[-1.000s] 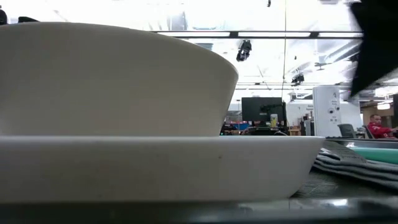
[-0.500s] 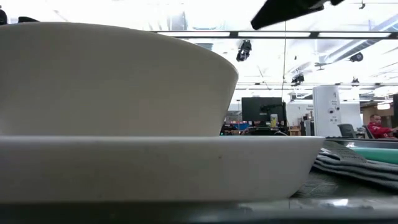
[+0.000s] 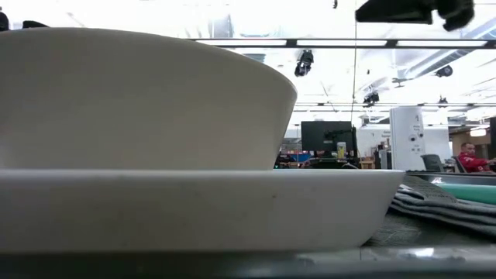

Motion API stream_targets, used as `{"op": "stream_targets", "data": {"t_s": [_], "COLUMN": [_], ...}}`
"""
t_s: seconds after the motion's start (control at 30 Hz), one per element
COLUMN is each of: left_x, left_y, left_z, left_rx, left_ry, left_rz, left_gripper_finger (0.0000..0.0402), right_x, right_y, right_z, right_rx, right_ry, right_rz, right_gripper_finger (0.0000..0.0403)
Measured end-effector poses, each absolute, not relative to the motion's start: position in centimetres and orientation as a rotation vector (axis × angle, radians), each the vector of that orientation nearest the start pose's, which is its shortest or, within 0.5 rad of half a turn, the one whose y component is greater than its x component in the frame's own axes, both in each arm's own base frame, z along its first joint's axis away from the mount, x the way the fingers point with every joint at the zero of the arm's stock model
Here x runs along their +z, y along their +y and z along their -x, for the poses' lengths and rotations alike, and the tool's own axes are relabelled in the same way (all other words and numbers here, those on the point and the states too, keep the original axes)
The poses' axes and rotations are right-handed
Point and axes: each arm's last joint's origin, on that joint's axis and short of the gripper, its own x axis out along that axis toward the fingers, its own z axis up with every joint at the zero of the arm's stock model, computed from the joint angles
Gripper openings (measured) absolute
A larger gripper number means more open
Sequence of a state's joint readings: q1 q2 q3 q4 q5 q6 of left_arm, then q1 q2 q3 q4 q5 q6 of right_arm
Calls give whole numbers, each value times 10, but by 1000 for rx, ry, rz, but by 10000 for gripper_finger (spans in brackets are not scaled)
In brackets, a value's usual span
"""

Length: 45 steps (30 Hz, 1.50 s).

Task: Set up tray
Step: Return to Home Position

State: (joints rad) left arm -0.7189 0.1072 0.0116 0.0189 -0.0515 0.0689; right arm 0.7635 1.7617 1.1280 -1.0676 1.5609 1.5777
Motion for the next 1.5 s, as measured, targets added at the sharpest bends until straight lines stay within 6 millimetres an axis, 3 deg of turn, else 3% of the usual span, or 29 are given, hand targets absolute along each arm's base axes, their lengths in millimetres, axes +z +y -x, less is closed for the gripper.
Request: {"op": "stream_targets", "data": {"t_s": [0.2, 0.43, 0.77, 1.13, 1.27, 1.5], "left_x": [160, 160, 160, 160, 160, 160], "left_y": [-67, -67, -67, -67, -67, -67], "left_z": [-79, -79, -79, -79, -79, -79], "left_rx": [-669, -669, -669, -670, -670, -669], "left_ry": [57, 59, 59, 59, 59, 59], "left_rz": [-99, -100, -100, -100, -100, -100], "left_gripper_finger": [48, 48, 48, 48, 48, 48], "right_x": [198, 205, 233, 271, 268, 251], "right_y": [162, 155, 162, 173, 166, 148], "right_z": [-201, -193, -210, -223, -228, -231], "right_rx": [-780, -777, -792, -801, -761, -741], "right_ry": [10, 6, 179, 125, 313, 474], "right_rz": [19, 20, 418, 269, 294, 221], "right_gripper_finger": [9, 9, 9, 9, 9, 23]}}
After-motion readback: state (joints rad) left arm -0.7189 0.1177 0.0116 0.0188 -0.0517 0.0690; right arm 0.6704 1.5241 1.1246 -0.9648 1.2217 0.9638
